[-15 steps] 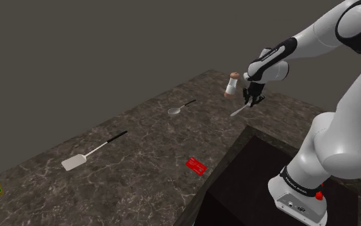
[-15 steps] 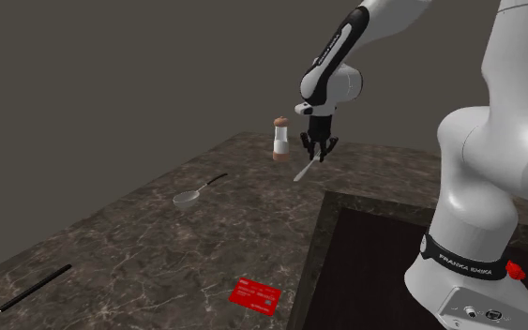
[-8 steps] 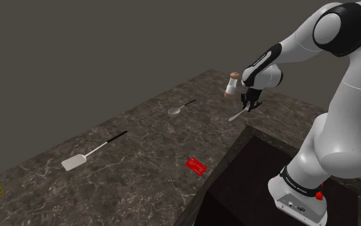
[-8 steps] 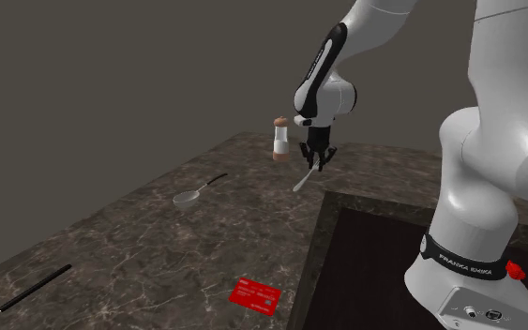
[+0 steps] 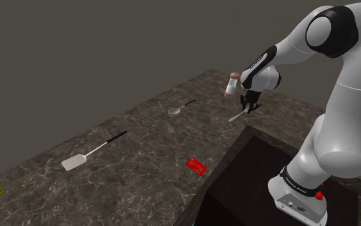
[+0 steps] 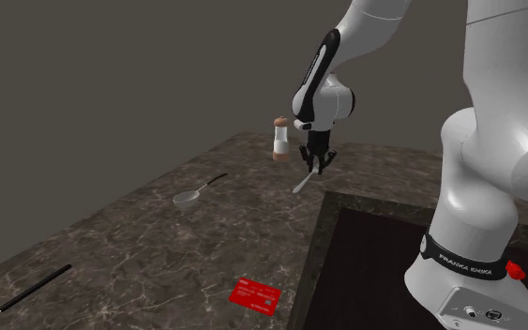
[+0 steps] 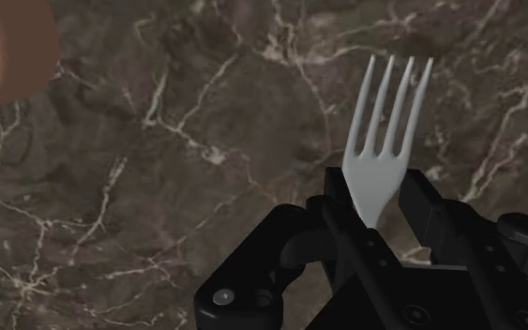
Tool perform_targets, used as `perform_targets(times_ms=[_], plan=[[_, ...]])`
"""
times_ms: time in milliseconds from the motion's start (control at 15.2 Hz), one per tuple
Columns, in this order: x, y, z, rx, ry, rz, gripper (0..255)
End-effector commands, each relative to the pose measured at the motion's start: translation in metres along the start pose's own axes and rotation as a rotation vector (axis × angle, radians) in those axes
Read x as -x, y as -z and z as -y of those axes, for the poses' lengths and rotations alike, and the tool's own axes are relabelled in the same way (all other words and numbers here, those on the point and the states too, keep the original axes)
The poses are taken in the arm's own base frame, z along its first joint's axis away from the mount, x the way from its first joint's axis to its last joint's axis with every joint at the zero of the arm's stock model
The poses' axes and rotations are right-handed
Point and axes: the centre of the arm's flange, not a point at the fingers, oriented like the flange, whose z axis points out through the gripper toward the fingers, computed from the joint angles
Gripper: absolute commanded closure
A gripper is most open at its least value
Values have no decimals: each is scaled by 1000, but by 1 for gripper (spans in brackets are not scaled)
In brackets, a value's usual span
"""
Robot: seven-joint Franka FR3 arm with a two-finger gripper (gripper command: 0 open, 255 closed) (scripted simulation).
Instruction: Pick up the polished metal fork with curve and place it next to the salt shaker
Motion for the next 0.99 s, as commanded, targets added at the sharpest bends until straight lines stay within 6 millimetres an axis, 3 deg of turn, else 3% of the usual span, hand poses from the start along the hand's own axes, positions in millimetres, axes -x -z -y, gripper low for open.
perform_targets(times_ms=[0,66,396,660,924], plan=[[0,0,0,0,0,0,255],[0,0,0,0,0,0,0],[0,0,0,0,0,0,0],[0,50,0,0,0,0,0],[0,50,0,0,0,0,0]])
